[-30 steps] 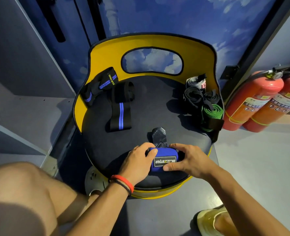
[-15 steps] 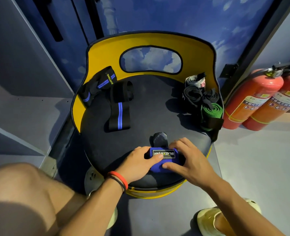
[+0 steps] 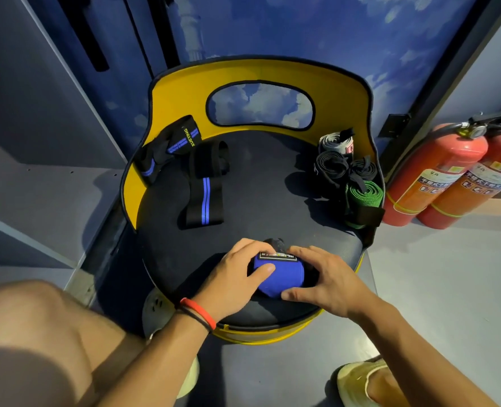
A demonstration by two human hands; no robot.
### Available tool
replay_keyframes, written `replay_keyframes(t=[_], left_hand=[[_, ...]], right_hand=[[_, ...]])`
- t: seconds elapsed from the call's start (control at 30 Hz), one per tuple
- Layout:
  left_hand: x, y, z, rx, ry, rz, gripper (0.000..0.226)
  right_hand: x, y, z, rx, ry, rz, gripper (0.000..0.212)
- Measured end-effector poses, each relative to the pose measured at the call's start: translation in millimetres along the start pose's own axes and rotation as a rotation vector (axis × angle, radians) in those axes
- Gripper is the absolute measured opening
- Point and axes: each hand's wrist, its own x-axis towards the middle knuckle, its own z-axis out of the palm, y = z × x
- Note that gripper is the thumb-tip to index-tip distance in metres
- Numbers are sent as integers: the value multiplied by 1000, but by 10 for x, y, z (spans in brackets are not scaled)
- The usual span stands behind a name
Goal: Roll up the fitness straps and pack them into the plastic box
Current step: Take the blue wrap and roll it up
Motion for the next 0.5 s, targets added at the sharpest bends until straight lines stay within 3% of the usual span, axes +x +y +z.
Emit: replay_keyframes(t=[0.17,0.5], left_hand=[[-103,-161,51,136,-96,-15,76],[130,-156,-61,271,-154,-97,72]], right_hand=[[18,-22,56,111,-102,73,58],[-1,-17,233,13,28,142,73]])
